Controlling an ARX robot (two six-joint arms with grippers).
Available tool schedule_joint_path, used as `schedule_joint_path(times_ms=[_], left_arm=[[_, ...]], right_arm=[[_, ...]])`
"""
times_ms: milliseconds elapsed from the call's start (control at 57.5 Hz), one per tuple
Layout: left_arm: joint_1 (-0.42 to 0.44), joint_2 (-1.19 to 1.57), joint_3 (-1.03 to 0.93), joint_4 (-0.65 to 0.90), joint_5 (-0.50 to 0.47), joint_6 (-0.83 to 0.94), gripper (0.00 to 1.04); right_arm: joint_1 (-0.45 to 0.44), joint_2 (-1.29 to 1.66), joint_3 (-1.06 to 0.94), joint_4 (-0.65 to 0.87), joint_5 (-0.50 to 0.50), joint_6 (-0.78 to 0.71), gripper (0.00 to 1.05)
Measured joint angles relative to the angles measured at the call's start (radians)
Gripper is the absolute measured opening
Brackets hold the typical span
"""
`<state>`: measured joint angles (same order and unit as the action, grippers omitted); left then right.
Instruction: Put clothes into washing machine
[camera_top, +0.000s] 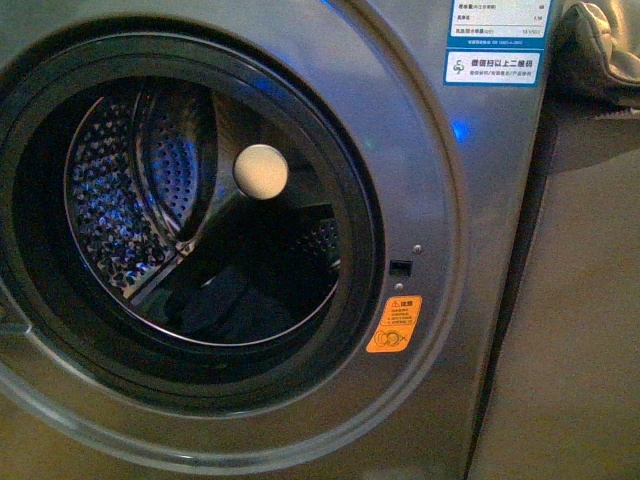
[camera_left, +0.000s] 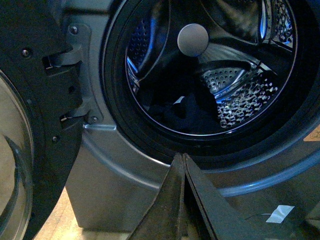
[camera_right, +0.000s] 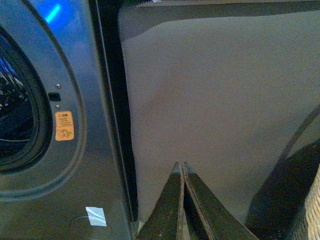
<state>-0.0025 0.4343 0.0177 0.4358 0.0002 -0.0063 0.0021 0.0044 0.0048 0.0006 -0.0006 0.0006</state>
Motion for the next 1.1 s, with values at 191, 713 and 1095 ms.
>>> schedule_joint_path(times_ms=[191, 713, 1095], left_arm=[[0.000, -0.084, 0.000, -0.081, 0.000, 0.000, 0.04], [0.000, -0.290, 0.000, -0.292, -0.001, 0.000, 0.04], [0.000, -0.429, 0.000, -0.434, 0.000, 0.000, 0.04]], right_arm=[[0.000, 0.000, 0.000, 0.000, 0.000, 0.000, 0.02], [0.000, 0.000, 0.000, 0.000, 0.000, 0.000, 0.02], [0.000, 0.000, 0.000, 0.000, 0.000, -0.001, 0.29]])
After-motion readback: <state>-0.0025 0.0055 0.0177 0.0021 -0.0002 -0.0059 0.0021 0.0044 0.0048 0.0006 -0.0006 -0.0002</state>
